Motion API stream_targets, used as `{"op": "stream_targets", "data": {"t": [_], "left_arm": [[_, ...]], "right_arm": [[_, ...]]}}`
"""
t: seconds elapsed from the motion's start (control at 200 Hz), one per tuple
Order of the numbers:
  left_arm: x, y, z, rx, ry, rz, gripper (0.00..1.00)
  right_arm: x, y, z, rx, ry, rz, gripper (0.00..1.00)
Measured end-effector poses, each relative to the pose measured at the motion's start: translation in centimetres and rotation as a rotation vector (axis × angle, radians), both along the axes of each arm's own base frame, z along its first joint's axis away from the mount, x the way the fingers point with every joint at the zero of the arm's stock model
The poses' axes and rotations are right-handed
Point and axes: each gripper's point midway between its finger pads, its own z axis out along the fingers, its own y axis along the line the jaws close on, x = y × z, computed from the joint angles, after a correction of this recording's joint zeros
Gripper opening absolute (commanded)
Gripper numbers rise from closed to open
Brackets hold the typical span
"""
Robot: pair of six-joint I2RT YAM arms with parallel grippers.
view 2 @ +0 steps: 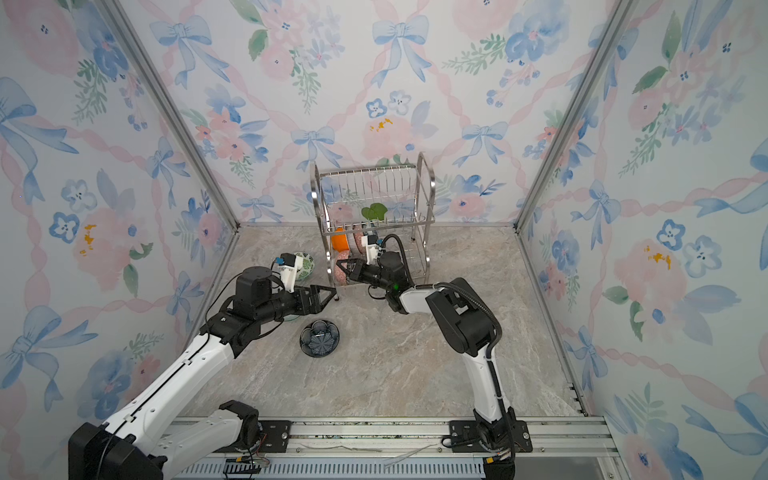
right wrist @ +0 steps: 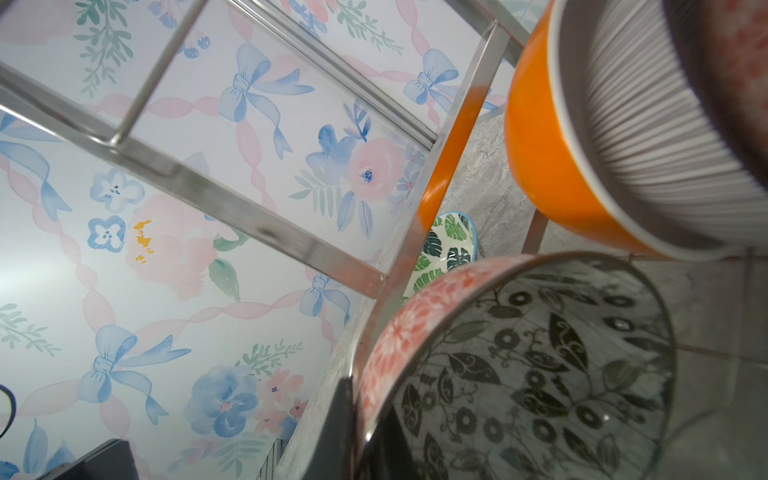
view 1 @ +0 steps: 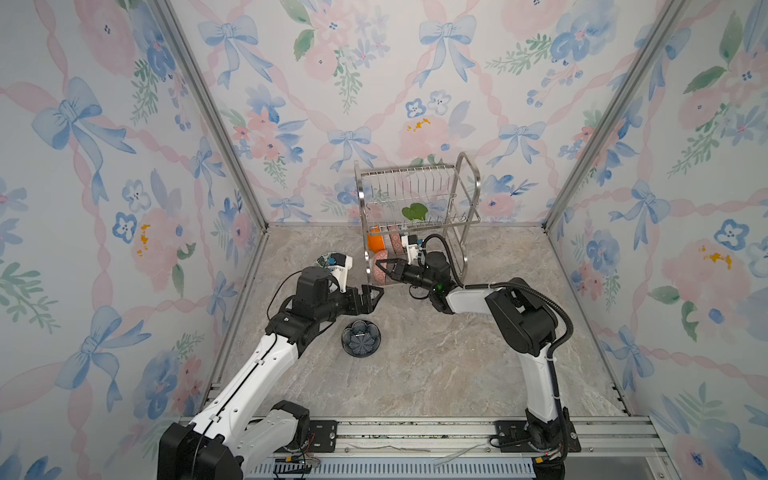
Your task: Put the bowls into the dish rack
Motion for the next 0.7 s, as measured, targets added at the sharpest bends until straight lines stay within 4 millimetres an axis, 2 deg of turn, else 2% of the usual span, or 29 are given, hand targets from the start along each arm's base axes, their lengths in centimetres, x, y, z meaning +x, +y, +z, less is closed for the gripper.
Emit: {"op": "stream_targets", "data": {"t": [0.285, 0.49, 0.7], "left_arm": [[0.0, 0.0, 0.0, 0.0, 0.0, 0.0, 0.98], [0.0, 0.0, 0.0, 0.0, 0.0, 0.0, 0.98], [0.0, 0.0, 0.0, 0.0, 0.0, 0.0, 0.98]], "right_arm": [[0.0, -0.5, 0.2, 0.016, 0.015, 0.006, 0.0], [1.2, -2.3, -0.3, 0.031, 0.045, -0.035, 0.0], [1.6, -2.8, -0.7, 0.024, 0.065, -0.048, 0.0]]}}
